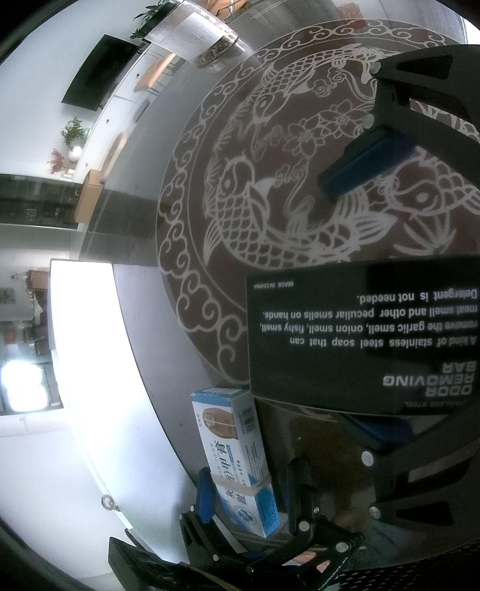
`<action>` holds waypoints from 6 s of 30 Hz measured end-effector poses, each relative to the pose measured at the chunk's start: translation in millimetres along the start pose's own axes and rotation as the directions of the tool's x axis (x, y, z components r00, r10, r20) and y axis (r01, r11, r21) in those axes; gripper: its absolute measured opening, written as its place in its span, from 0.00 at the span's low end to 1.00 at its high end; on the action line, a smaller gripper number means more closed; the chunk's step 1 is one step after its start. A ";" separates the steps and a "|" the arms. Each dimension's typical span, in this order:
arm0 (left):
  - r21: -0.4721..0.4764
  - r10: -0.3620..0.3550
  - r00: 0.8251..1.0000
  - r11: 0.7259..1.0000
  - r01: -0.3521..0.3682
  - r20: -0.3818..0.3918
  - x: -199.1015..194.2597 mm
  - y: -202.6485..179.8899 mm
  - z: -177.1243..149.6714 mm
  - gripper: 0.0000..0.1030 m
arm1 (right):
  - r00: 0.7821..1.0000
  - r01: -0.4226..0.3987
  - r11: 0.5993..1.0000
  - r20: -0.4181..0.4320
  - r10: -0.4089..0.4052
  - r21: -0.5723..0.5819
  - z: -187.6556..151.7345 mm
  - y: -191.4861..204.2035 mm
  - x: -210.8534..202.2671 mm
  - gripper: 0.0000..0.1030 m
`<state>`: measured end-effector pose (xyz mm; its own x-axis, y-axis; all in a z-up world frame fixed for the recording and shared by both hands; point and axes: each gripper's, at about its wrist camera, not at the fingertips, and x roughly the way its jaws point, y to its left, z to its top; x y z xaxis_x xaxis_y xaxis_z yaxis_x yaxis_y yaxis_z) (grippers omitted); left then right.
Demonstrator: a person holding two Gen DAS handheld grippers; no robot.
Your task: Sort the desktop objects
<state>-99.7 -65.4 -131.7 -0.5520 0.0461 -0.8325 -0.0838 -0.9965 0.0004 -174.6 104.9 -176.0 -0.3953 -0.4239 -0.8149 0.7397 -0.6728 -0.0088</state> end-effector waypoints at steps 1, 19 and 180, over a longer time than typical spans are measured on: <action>0.000 0.000 1.000 1.000 0.000 0.000 0.0 0.0 -0.1 1.00 | 1.000 0.000 1.000 0.000 0.000 0.000 -0.1 0.2 1.6 1.00; 0.000 0.000 1.000 1.000 0.000 0.000 0.1 -0.2 -0.1 1.00 | 1.000 0.000 1.000 0.000 0.000 -0.001 -0.2 0.5 1.1 1.00; 0.000 -0.004 1.000 1.000 0.004 0.000 2.3 -1.9 1.8 1.00 | 1.000 -0.003 1.000 0.001 0.003 -0.004 0.1 1.8 15.6 1.00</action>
<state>-102.3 -63.3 -132.6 -0.5519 0.0502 -0.8324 -0.0864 -0.9963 -0.0028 -179.5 97.1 -188.6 -0.3937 -0.4261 -0.8145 0.7431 -0.6692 -0.0091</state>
